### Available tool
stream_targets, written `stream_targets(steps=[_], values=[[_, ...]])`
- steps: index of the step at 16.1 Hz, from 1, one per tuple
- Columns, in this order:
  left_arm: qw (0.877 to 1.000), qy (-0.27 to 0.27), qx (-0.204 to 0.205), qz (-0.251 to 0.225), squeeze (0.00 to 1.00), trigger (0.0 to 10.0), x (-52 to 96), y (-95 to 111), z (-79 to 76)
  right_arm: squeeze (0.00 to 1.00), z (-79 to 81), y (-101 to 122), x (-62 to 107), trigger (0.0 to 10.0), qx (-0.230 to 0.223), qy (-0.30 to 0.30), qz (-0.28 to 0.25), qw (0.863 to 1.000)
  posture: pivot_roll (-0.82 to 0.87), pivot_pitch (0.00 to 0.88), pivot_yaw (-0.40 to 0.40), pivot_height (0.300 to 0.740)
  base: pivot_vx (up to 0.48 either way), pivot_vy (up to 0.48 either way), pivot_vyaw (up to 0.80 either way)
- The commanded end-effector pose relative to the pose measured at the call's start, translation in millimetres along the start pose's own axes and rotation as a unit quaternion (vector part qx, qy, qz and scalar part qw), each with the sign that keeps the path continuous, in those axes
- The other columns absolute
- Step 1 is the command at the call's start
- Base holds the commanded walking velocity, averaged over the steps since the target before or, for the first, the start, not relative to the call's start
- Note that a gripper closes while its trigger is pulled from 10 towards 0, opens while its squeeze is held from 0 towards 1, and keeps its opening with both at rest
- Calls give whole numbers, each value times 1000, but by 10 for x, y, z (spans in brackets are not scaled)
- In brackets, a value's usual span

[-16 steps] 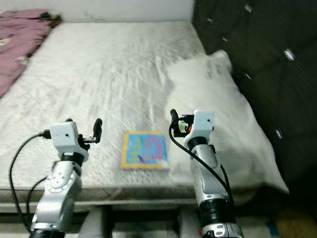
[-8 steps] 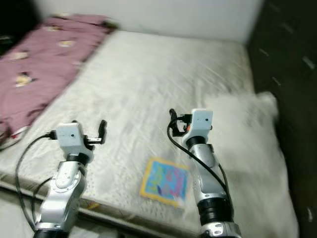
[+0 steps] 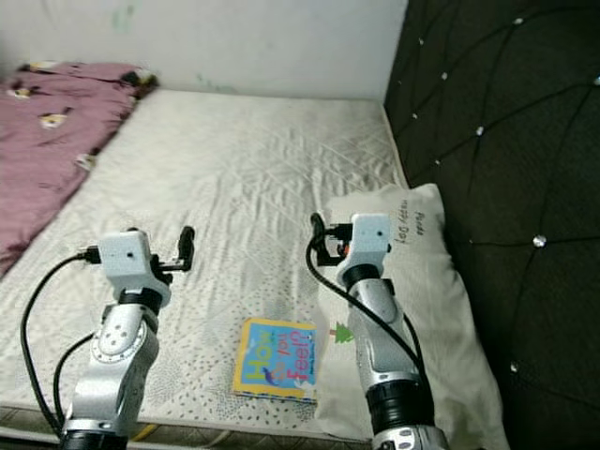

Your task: Clean up the room

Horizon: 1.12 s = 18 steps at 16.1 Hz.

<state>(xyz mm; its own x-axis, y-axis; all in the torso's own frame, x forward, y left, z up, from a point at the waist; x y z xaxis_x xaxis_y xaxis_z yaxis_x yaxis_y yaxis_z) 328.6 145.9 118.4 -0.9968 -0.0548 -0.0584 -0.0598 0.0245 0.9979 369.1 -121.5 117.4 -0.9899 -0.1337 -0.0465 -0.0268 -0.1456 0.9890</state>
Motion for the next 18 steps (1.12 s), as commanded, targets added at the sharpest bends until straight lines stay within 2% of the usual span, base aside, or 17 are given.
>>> stream_targets(steps=[1, 4, 7, 13, 18], values=[[1000, 0, 6, 3, 0, 10000, -14, 3, -2, 0, -28, -14, 4, 10000, -2, -5, 5, 1000, 33, 8, 9, 740, 0, 0, 0], [1000, 0, 12, 7, 0, 10000, -25, -11, 17, 0, -23, -34, 11, 10000, -6, -6, 10, 1000, 33, 8, 9, 740, 0, 0, 0], [1000, -3, 21, 9, 0, 10000, -26, -23, -9, 0, -25, -44, 12, 10000, -6, -5, 13, 1000, 30, 8, 8, 740, 0, 0, -673], [1000, 4, 20, 15, 0, 10000, -28, -47, 13, 0, 50, 13, -6, 10000, 15, 12, 2, 1000, 30, 11, 5, 740, 0, 0, 0], [1000, 4, 20, 19, 0, 10000, -24, -60, 9, 0, 47, -4, 2, 10000, 14, 12, 4, 1000, 30, 13, 4, 740, 0, 0, 529]])
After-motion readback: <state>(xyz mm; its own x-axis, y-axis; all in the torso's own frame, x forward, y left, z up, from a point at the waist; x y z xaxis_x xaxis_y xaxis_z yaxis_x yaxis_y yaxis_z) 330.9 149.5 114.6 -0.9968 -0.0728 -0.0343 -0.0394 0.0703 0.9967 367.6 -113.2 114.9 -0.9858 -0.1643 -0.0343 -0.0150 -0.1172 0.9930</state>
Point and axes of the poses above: a point about 5 cm out from each wrist's last joint towards the gripper, its own x axis pointing back from the gripper into the wrist, its own y axis along the axis of the wrist's last joint, z = x × y, the point moved 4 cm from there along -x, pointing out of the wrist towards the gripper, and after that the axes turned 3 degrees about -x, right-handed, at the moved point
